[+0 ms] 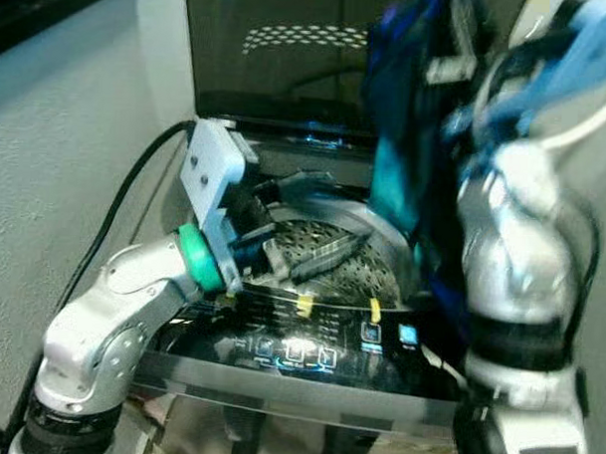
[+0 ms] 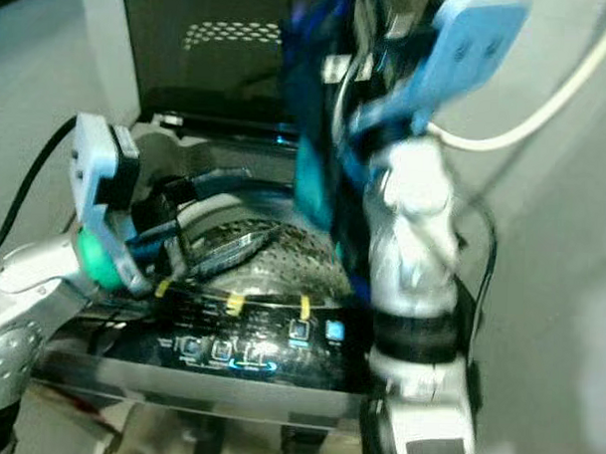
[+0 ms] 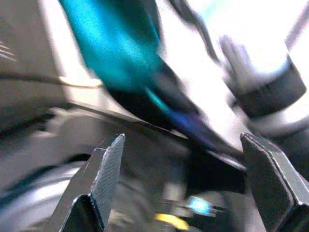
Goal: Clothes washing
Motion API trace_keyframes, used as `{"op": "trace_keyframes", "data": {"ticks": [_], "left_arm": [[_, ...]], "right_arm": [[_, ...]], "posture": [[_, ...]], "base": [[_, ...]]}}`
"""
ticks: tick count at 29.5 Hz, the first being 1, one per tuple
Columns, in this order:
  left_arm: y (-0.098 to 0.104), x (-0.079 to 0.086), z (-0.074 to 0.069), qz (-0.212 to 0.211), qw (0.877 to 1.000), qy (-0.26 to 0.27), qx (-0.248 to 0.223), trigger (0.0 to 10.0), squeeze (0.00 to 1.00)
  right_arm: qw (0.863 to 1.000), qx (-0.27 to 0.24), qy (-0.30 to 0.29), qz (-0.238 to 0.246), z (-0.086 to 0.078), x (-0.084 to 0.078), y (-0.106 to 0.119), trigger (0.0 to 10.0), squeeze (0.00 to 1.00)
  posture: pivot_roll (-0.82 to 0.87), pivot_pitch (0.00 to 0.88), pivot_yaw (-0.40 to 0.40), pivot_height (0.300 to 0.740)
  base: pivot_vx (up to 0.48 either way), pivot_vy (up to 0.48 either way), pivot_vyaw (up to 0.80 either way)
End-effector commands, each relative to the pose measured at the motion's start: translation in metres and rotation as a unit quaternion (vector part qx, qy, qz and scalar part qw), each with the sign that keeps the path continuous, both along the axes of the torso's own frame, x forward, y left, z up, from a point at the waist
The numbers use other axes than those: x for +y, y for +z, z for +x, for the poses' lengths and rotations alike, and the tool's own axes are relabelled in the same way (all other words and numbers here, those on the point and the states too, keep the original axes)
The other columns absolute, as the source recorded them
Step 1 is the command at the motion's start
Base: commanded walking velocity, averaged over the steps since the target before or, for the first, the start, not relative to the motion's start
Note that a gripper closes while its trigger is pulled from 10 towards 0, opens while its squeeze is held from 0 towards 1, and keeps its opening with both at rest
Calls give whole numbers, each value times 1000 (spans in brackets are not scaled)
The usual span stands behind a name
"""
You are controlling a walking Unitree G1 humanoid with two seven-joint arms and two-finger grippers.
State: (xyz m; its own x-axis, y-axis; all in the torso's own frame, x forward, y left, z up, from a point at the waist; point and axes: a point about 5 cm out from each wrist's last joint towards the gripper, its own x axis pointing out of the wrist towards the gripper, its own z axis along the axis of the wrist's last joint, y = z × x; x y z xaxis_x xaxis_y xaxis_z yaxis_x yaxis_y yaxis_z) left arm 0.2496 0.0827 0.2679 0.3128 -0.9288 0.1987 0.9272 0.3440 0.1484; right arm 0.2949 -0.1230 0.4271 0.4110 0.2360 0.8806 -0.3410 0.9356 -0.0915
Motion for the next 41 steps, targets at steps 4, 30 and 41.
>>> {"op": "trace_keyframes", "data": {"ticks": [4,30,41], "left_arm": [[-17,-25,5,-8,997,-53,46,10000,0],[62,19,152,-63,899,419,-109,10000,0],[39,42,128,-32,911,384,-150,10000,0]], "right_arm": [[995,-52,81,1,-21,7,22,10000,0],[997,45,56,17,-12,-22,-15,10000,0],[941,246,-118,-200,24,-44,-158,10000,0]], "posture": [[53,0,51,740],[-45,0,114,740],[11,0,80,740]], "base": [[0,0,0],[0,0,0],[0,0,0]]}}
